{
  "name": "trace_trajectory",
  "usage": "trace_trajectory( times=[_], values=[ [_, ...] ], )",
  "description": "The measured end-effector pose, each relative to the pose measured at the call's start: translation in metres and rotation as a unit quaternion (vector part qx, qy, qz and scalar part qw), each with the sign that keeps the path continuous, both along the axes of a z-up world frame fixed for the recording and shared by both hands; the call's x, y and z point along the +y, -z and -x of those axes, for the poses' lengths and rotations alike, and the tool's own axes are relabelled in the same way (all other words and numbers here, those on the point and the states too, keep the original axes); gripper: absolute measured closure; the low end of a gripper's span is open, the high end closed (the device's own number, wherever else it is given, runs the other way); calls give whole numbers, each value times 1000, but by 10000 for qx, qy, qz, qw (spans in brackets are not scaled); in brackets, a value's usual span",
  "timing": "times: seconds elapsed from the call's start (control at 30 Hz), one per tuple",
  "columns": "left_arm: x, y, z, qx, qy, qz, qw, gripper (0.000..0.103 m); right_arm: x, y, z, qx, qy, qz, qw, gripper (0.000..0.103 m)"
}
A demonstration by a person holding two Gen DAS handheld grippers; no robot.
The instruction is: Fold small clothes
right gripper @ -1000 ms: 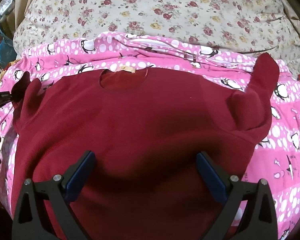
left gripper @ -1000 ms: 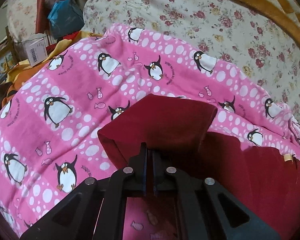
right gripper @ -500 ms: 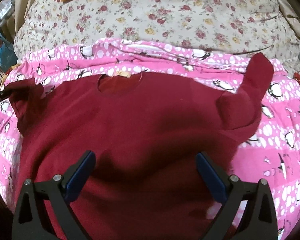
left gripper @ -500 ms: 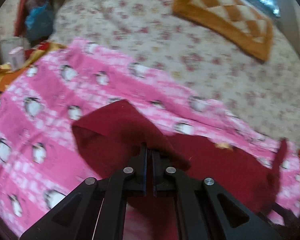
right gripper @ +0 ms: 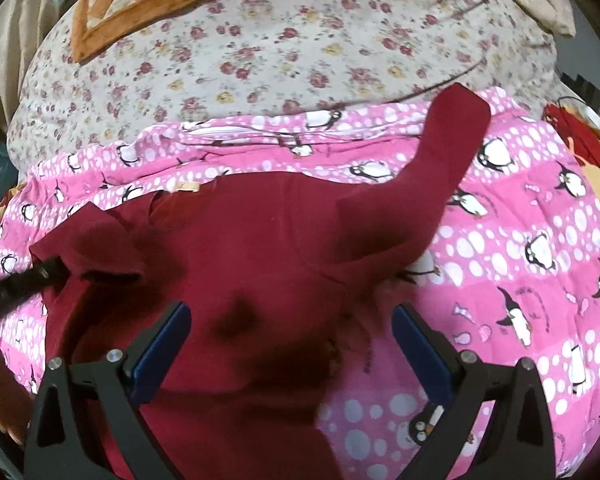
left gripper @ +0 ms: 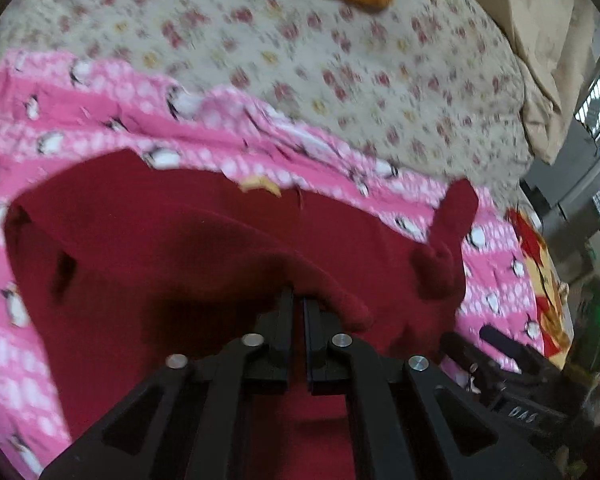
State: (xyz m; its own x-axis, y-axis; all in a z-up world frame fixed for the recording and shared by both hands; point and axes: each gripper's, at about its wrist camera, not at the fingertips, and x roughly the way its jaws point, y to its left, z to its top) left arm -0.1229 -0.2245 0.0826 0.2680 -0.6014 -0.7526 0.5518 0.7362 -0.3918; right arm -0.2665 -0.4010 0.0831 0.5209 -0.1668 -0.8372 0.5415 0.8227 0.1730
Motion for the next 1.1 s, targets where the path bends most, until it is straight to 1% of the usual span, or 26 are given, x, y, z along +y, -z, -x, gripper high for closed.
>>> trace_trajectory(
  times=[0.07, 0.13, 0.23, 0.27, 0.33, 0.4, 0.47, 0.53, 0.6, 0.63, 0.67, 0.7, 0.77, 0.8, 0.87, 0.93, 1.0, 1.03, 1.1],
  values=[
    [-6, 11, 1, 123, 71, -81, 9999, 103, -3, 1, 2, 0, 51, -41, 10000, 1],
    [-7, 21, 0, 315, 164, -56, 9994, 103, -4, 1, 4, -20, 69, -80, 9999, 1],
    [-3, 26, 2, 453, 188, -103, 9987, 93, -1, 1, 3, -14, -11, -98, 10000, 1],
    [0, 25, 3, 454, 202, -143, 9987, 93, 1, 1, 3, -14, -45, -109, 9999, 1],
    [8, 20, 8, 399, 278, -183, 9986, 91, 5, -1, 1, -61, -159, -152, 9997, 1],
    [20, 10, 15, 144, 330, -310, 9989, 89, 9, -3, -2, -145, -286, -245, 9992, 1],
    [33, 4, 17, -85, 275, -467, 9985, 89, 13, -6, -5, -241, -406, -433, 9979, 1],
    [50, 1, 16, -253, 72, -649, 9975, 89, 16, -6, -11, -332, -525, -749, 9953, 1],
    [66, 0, 11, -361, -244, -788, 9959, 89, 18, -5, -18, -345, -556, -891, 9939, 1],
    [76, 0, 7, -403, -414, -795, 9952, 89, 21, -6, -24, -379, -601, -927, 9932, 2],
    [85, 1, 3, -417, -580, -767, 9945, 89, 23, -7, -30, -426, -647, -890, 9930, 5],
    [92, 2, -1, -418, -734, -745, 9936, 89, 28, -9, -41, -443, -707, -749, 9937, 6],
    [104, 5, -8, -436, -1000, -727, 9914, 89, 35, -8, -56, -324, -757, -556, 9951, 12],
    [108, 6, -10, -452, -1076, -731, 9905, 89, 42, -3, -68, -188, -836, -449, 9953, 13],
    [113, 7, -13, -517, -1160, -734, 9892, 89, 50, 8, -79, 133, -951, -380, 9947, 13],
    [121, 7, -15, -590, -1265, -717, 9876, 89, 64, 24, -80, 421, -1197, -324, 9914, 14],
    [129, 8, -19, -592, -1424, -652, 9859, 89, 76, 36, -73, 680, -1379, -31, 9881, 14],
    [132, 9, -21, -553, -1484, -617, 9854, 89, 78, 38, -70, 695, -1428, 25, 9873, 14],
    [138, 11, -24, -447, -1614, -521, 9845, 89, 76, 34, -63, 577, -1446, 48, 9878, 15]
  ],
)
